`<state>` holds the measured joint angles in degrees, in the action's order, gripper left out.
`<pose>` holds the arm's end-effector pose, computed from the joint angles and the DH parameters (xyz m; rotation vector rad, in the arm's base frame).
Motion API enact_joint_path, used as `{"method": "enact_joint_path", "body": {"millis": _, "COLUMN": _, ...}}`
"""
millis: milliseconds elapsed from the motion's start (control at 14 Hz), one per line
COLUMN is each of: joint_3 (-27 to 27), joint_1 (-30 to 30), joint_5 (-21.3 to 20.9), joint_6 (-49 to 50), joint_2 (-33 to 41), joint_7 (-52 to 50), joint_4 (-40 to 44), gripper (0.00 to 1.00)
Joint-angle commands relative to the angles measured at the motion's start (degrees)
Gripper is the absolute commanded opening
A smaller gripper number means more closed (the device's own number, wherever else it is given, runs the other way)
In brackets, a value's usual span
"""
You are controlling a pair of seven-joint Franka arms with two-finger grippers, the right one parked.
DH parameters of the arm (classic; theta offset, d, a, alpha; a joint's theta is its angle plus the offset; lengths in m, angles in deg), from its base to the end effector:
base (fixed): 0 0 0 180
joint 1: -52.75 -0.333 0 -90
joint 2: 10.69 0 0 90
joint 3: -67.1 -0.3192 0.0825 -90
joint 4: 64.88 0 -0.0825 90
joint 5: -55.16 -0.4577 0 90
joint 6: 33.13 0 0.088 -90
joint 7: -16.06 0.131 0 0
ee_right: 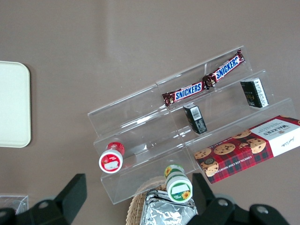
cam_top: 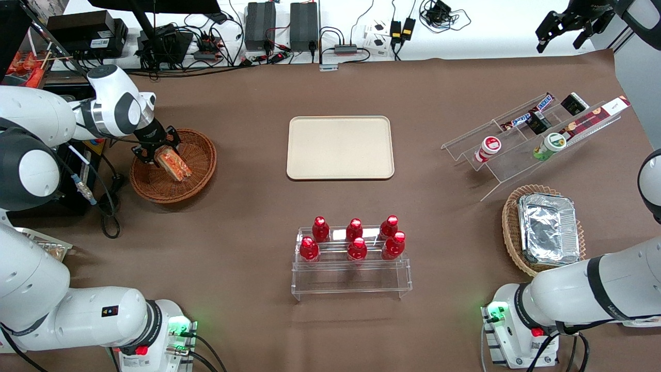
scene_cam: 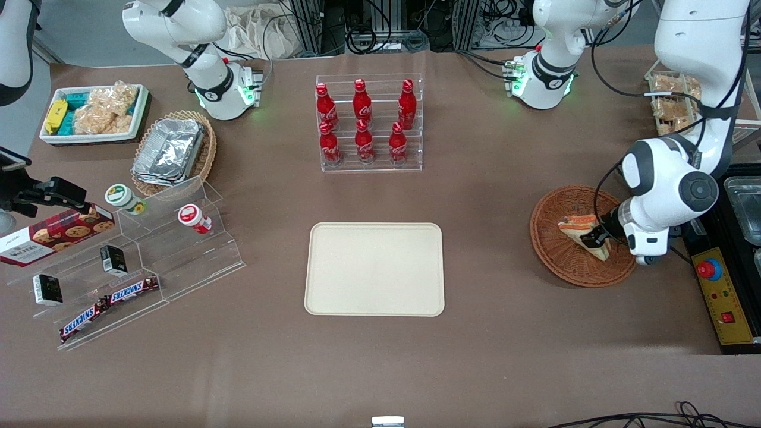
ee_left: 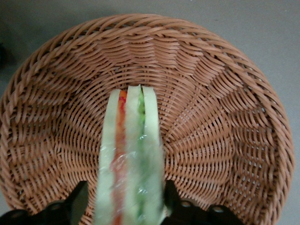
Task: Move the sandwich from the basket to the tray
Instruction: 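Close the left gripper on the wrapped sandwich and lift it, then carry the sandwich with the left gripper toward the cream tray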
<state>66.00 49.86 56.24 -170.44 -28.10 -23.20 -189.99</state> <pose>0.5925 0.0413 0.1615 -2.8897 -1.1687 0.1380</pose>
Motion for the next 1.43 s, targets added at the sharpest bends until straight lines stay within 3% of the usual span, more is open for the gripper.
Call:
{"method": "enact_joint_path", "body": {"millis": 0, "joint_3": 0.0, "joint_1": 0.2, "joint_5": -1.0, "joint_6": -0.7, "joint_2": -0.6, "joint_7": 0.2, "joint_4": 0.3, "gripper": 0.00}}
{"method": "enact_joint_path", "body": {"millis": 143, "joint_3": 0.0, "joint_1": 0.3, "joint_5": -1.2, "joint_6": 2.4, "joint_2": 2.7, "joint_7": 0.9, "joint_4": 2.4, "gripper": 0.00}}
{"method": "enact_joint_path", "body": {"millis": 286, "joint_3": 0.5, "joint_1": 0.9, "joint_5": -0.6, "joint_6": 15.9, "joint_2": 6.7, "joint_7": 3.9, "joint_4": 9.1, "gripper": 0.00}}
{"method": "enact_joint_path", "body": {"millis": 429, "joint_3": 4.8, "joint_1": 1.2, "joint_5": -0.2, "joint_6": 29.1, "joint_2": 7.0, "joint_7": 4.5, "joint_4": 17.9, "gripper": 0.00}}
{"method": "enact_joint_path", "body": {"millis": 571, "joint_3": 10.2, "joint_1": 1.2, "joint_5": -0.1, "joint_6": 33.1, "joint_2": 6.8, "joint_7": 4.2, "joint_4": 22.2, "gripper": 0.00}}
{"method": "enact_joint_path", "body": {"millis": 786, "joint_3": 20.6, "joint_1": 1.3, "joint_5": -0.3, "joint_6": 28.7, "joint_2": 4.9, "joint_7": 4.9, "joint_4": 22.5, "gripper": 0.00}}
{"method": "enact_joint_path", "body": {"millis": 1000, "joint_3": 29.3, "joint_1": 1.4, "joint_5": -1.8, "joint_6": 18.3, "joint_2": -0.8, "joint_7": 5.3, "joint_4": 21.9, "gripper": 0.00}}
{"method": "enact_joint_path", "body": {"millis": 1214, "joint_3": 33.5, "joint_1": 1.5, "joint_5": -4.8, "joint_6": 7.9, "joint_2": -7.5, "joint_7": 8.3, "joint_4": 21.8, "gripper": 0.00}}
{"method": "enact_joint_path", "body": {"millis": 1357, "joint_3": 33.4, "joint_1": 5.5, "joint_5": -9.7, "joint_6": 3.7, "joint_2": -10.6, "joint_7": 6.1, "joint_4": 22.0, "gripper": 0.00}}
